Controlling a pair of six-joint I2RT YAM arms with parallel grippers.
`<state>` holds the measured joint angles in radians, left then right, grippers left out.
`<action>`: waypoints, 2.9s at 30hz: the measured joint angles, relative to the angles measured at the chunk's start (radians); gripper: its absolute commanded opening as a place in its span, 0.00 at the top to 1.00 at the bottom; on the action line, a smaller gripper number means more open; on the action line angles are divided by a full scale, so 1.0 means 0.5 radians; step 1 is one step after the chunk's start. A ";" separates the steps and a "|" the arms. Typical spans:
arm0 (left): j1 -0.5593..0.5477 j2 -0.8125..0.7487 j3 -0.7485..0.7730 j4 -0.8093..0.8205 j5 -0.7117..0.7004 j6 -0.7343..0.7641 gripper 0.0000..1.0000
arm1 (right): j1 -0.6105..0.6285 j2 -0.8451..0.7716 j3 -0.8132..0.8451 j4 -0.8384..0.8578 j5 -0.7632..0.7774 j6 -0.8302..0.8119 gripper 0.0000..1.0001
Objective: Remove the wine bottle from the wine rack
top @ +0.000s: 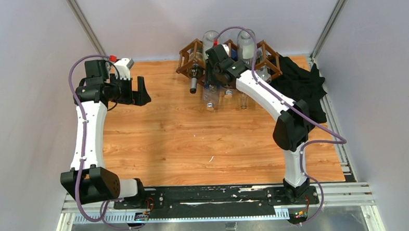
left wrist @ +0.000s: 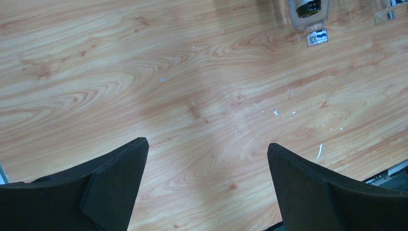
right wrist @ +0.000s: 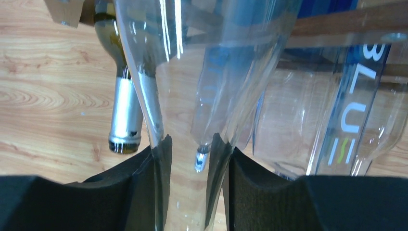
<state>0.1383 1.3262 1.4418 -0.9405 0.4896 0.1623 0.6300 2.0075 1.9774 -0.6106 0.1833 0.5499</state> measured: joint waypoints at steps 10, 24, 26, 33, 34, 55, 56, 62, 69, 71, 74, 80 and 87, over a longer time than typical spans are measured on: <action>-0.147 -0.092 -0.015 0.000 0.046 0.137 0.00 | 0.010 -0.504 -0.543 0.072 -0.216 0.029 1.00; -0.361 -0.273 -0.111 -0.011 0.070 0.431 0.00 | -0.021 -0.965 -0.987 0.130 -0.636 0.106 1.00; -0.379 -0.330 -0.138 -0.014 0.070 0.542 0.00 | -0.021 -1.035 -1.040 0.128 -0.699 0.107 1.00; -0.414 -0.428 -0.105 -0.022 0.050 0.877 0.00 | 0.021 -1.140 -1.062 0.142 -0.800 0.103 1.00; -0.418 -0.439 -0.105 -0.021 0.054 0.919 0.00 | 0.035 -1.141 -1.062 0.143 -0.804 0.103 1.00; -0.687 -1.315 -0.984 0.206 0.117 2.483 0.00 | 0.630 -0.825 -0.890 0.008 -1.103 -0.125 1.00; -0.690 -1.341 -1.012 0.235 0.118 2.545 0.00 | 0.652 -0.810 -0.880 0.007 -1.122 -0.139 1.00; -0.703 -1.469 -1.204 0.306 0.114 2.848 0.00 | 0.744 -0.739 -0.822 -0.003 -1.214 -0.192 1.00; -0.706 -1.496 -1.306 0.318 0.103 3.033 0.00 | 0.819 -0.673 -0.729 -0.089 -1.257 -0.245 1.00; -0.710 -1.492 -1.307 0.322 0.102 3.057 0.00 | 0.838 -0.654 -0.713 -0.092 -1.263 -0.259 1.00; -0.714 -1.491 -1.320 0.317 0.099 3.088 0.00 | 0.875 -0.607 -0.664 -0.099 -1.272 -0.278 1.00; -0.732 -1.494 -1.374 0.309 0.100 3.104 0.00 | 0.940 -0.491 -0.539 -0.115 -1.279 -0.311 1.00; -0.779 -1.556 -1.388 0.277 0.102 3.111 0.33 | 0.967 -0.371 -0.354 -0.163 -1.314 -0.317 1.00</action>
<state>-0.2512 0.5484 0.7479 -0.8021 0.5407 1.7176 1.1137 1.8221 1.8004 -0.6918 -0.4736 0.3912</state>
